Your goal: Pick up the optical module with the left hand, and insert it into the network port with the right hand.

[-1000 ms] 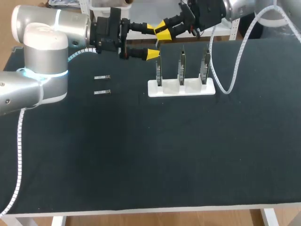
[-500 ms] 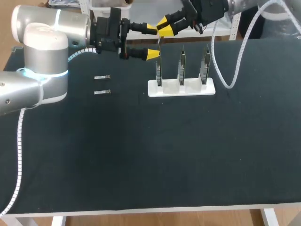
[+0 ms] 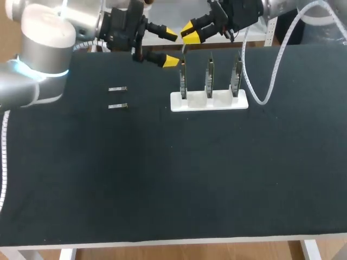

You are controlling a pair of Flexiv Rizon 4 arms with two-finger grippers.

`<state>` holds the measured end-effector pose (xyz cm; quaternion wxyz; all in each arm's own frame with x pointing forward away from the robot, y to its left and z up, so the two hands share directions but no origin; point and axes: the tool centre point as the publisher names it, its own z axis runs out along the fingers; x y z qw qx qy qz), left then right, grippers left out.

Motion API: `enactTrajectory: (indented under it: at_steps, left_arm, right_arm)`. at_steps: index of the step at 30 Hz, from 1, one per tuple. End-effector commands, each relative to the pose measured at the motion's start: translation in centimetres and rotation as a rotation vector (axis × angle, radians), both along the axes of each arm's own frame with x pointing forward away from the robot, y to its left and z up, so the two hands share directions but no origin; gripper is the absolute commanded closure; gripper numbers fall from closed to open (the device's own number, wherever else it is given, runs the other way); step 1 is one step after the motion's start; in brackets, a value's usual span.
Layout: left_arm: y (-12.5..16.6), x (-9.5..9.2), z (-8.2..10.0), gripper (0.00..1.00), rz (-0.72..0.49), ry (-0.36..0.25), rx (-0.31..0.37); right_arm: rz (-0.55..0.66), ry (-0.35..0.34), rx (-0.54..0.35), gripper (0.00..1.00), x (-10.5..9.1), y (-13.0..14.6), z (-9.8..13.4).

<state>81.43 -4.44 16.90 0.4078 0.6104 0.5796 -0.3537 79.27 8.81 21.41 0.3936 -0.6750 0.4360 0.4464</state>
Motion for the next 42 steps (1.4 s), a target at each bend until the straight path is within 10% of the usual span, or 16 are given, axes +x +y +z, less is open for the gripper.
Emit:
enactTrajectory:
  at_steps: [1,42]
  left_arm:
    - [0.0,-0.1,0.0,0.00,-0.007,0.006,0.013]
    - [-0.1,0.0,-0.1,0.00,-0.029,0.017,0.013]
  right_arm:
    - [0.002,-0.003,-0.014,1.00,0.2,-0.1,0.1]
    - [0.049,0.069,-0.135,1.00,0.6,0.8,-1.5]
